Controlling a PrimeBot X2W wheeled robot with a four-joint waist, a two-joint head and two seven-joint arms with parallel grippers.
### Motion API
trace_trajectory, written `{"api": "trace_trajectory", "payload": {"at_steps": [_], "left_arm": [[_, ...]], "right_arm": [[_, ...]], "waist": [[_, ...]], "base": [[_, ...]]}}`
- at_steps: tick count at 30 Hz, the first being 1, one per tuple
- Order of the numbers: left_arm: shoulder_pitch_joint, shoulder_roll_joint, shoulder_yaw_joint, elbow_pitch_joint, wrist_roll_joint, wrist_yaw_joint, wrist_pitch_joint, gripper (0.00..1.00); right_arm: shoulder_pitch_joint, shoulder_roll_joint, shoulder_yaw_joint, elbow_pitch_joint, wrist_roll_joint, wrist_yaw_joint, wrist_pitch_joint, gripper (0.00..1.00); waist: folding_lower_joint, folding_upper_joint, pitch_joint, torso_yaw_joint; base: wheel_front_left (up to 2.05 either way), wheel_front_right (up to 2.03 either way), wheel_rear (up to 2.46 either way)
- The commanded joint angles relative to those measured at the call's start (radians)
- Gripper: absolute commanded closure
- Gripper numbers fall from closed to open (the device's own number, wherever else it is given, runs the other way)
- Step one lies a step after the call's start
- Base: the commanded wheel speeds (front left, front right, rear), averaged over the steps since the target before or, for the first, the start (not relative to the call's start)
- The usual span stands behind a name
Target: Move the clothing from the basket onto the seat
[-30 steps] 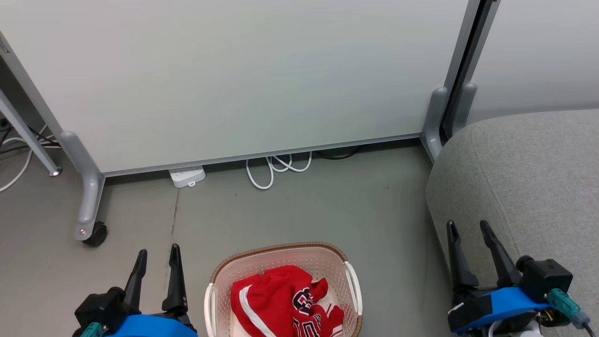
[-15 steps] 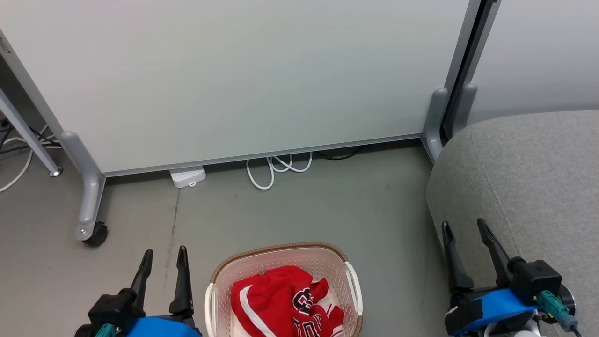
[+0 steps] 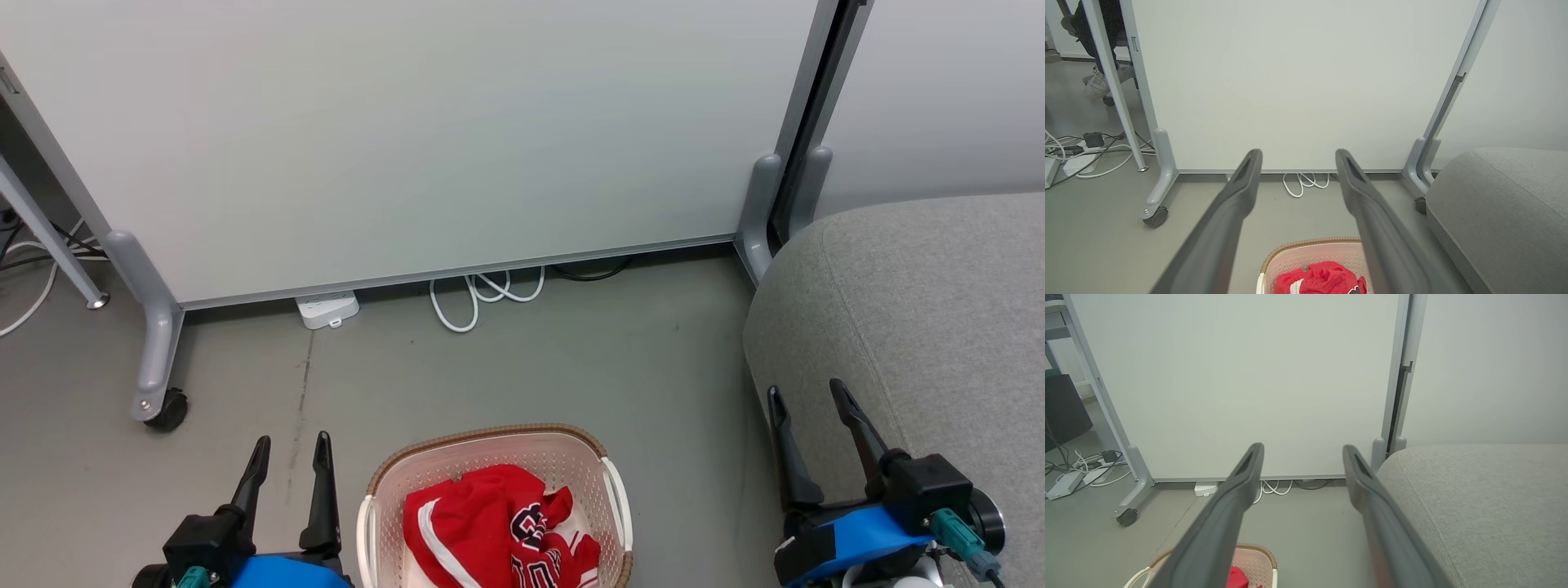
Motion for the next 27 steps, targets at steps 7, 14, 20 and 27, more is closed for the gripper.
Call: {"api": "trace_trajectory", "payload": {"at_steps": [7, 14, 20, 27], "left_arm": [[-0.01, 0.007, -0.001, 0.003, -0.003, 0.006, -0.003, 0.0], [-0.015, 0.011, -0.002, -0.009, -0.005, 0.008, -0.003, 0.0], [-0.05, 0.024, -0.011, -0.011, 0.0, 0.001, 0.007, 0.0], [-0.14, 0.056, -0.043, 0.012, 0.017, -0.029, 0.043, 0.0]], "right_arm": [[0.01, -0.005, 0.001, 0.0, 0.007, 0.0, -0.004, 0.0], [-0.021, -0.005, 0.012, -0.014, 0.008, 0.0, -0.005, 0.0], [-0.087, -0.004, 0.044, -0.036, 0.009, 0.0, -0.01, 0.0], [-0.216, -0.004, 0.093, -0.048, 0.022, 0.0, -0.032, 0.0]], "waist": [[0.0, 0.0, 0.001, 0.0], [0.0, 0.0, 0.044, -0.018], [0.0, 0.0, 0.151, -0.063], [0.0, 0.0, 0.328, -0.138]], "base": [[0.0, 0.0, 0.0], [0.0, 0.0, 0.0], [0.0, 0.0, 0.0], [0.0, 0.0, 0.0]]}}
